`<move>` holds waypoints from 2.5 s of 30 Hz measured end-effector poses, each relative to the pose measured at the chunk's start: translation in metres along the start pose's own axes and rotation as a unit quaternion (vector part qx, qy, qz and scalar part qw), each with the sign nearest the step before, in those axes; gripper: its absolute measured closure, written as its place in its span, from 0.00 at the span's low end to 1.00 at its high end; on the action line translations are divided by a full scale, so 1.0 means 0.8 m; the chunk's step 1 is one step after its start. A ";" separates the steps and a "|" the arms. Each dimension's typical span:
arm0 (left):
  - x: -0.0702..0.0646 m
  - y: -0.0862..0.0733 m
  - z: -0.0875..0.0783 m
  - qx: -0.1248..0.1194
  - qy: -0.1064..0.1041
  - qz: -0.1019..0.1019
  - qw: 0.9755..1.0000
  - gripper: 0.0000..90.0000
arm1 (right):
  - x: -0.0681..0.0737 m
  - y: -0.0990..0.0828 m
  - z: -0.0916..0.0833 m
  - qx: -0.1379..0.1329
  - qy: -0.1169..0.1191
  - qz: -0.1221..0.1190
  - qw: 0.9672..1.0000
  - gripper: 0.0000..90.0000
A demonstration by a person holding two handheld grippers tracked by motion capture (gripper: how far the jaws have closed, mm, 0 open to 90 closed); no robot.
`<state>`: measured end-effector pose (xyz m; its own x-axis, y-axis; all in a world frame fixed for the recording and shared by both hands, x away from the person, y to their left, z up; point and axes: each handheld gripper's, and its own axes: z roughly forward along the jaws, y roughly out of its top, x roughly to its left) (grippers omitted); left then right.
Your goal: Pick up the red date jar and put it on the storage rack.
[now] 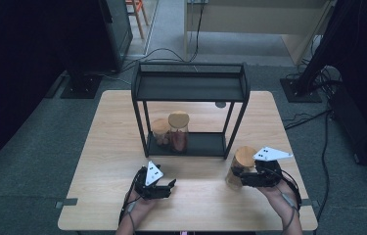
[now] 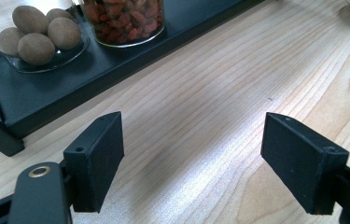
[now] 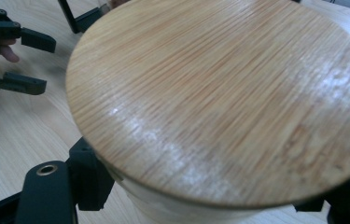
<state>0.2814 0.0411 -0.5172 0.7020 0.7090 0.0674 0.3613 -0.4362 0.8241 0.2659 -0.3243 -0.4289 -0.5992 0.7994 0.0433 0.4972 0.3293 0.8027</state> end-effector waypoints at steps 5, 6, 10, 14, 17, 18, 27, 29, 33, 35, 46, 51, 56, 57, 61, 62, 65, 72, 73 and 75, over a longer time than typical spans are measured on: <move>0.000 0.000 0.000 -0.001 0.000 -0.001 1.000 0.24 | 0.011 0.007 0.008 0.004 0.005 -0.007 1.000 0.28; -0.001 0.000 0.000 -0.001 0.001 0.000 1.000 0.24 | 0.013 0.008 0.010 0.004 0.006 -0.009 1.000 0.28; -0.001 0.000 0.000 -0.001 0.000 0.000 1.000 0.24 | 0.020 0.014 0.019 0.003 0.006 -0.016 1.000 0.28; 0.000 0.000 0.000 -0.001 0.000 0.000 1.000 0.24 | 0.027 0.019 0.027 0.002 0.014 -0.012 1.000 0.28; 0.000 0.000 0.000 -0.001 0.000 0.001 1.000 0.24 | 0.032 0.023 0.033 0.002 0.018 -0.013 1.000 0.28; -0.001 0.000 0.000 -0.001 0.000 0.000 1.000 0.24 | 0.033 0.025 0.035 0.002 0.018 -0.014 1.000 0.28; -0.001 0.000 0.000 -0.001 0.002 0.002 1.000 0.24 | 0.042 0.041 0.048 0.001 0.020 -0.013 1.000 0.28; -0.001 0.000 0.000 -0.001 0.002 0.002 1.000 0.24 | 0.044 0.044 0.051 0.003 0.019 -0.014 1.000 0.28; -0.001 0.000 0.000 -0.001 0.002 0.005 1.000 0.24 | 0.047 0.050 0.058 0.007 0.020 -0.015 1.000 0.28; -0.001 0.000 0.000 0.000 0.002 0.005 1.000 0.24 | 0.048 0.052 0.063 0.010 0.021 -0.019 1.000 0.28; -0.001 0.000 0.000 -0.001 0.002 0.005 1.000 0.24 | 0.052 0.068 0.083 0.017 0.021 -0.020 0.999 0.28; -0.001 0.000 0.000 -0.001 0.002 0.005 1.000 0.24 | 0.051 0.075 0.093 0.021 0.017 -0.016 1.000 0.28; -0.001 0.000 0.000 -0.001 0.002 0.006 1.000 0.24 | 0.054 0.085 0.100 0.019 0.009 -0.018 1.000 0.28; -0.001 0.000 0.000 -0.001 0.002 0.006 1.000 0.24 | 0.053 0.087 0.101 0.019 0.008 -0.019 1.000 0.28; -0.001 0.000 0.000 0.000 0.001 0.005 1.000 0.24 | 0.051 0.094 0.103 0.014 0.007 -0.008 1.000 0.28; -0.001 0.000 0.000 0.000 0.001 0.006 1.000 0.24 | 0.052 0.097 0.103 0.012 0.003 -0.006 1.000 0.28; -0.001 0.000 0.000 0.000 0.002 0.008 1.000 0.24 | 0.053 0.104 0.106 0.013 -0.011 -0.010 1.000 0.28; -0.001 0.000 0.000 -0.001 0.002 0.008 1.000 0.24 | 0.053 0.120 0.121 0.009 -0.022 -0.014 1.000 0.28; -0.001 0.000 0.000 -0.001 0.002 0.008 1.000 0.24 | 0.053 0.122 0.124 0.008 -0.026 -0.013 1.000 0.28; -0.002 0.000 0.000 0.000 0.002 0.009 1.000 0.24 | 0.051 0.124 0.129 0.008 -0.030 -0.005 1.000 0.28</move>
<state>0.2803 0.0403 -0.5171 0.7065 0.7027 0.0842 0.3482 -0.4487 0.8230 0.3556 -0.2072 -0.4085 -0.5652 0.8250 -0.0004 0.5017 0.3441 0.7936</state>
